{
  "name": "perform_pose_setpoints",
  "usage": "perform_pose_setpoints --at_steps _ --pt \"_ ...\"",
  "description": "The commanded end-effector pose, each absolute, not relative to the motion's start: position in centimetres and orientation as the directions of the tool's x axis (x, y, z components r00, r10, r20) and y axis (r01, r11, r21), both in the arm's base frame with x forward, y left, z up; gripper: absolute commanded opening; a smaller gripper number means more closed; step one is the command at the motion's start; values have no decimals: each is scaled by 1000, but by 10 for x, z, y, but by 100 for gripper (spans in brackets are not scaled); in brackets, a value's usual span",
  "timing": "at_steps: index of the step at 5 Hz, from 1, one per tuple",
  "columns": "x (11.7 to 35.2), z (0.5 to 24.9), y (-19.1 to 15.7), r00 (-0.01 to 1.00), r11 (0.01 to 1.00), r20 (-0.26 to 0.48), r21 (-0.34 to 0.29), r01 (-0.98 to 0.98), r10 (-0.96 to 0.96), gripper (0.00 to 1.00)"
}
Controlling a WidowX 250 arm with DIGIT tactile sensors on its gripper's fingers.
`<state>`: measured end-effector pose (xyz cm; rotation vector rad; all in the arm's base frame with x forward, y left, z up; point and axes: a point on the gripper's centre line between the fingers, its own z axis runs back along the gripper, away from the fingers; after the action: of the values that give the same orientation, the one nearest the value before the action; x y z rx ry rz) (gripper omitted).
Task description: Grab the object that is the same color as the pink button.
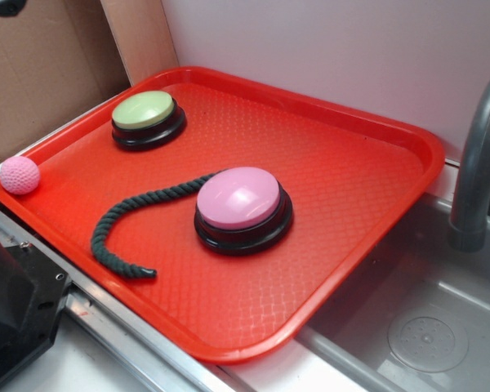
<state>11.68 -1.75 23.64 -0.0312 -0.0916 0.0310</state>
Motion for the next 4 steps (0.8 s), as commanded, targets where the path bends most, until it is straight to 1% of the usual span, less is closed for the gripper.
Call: perform_pose_setpoints --at_steps 1,2,3,4 --pt "117 236 -17 995 999 91 -33 -30 32 100" --pt "119 225 11 975 979 95 -45 -197 201 100" --pt "121 199 46 911 916 99 -17 -400 399 100" --pt "121 172 77 841 844 96 15 -536 532 100"
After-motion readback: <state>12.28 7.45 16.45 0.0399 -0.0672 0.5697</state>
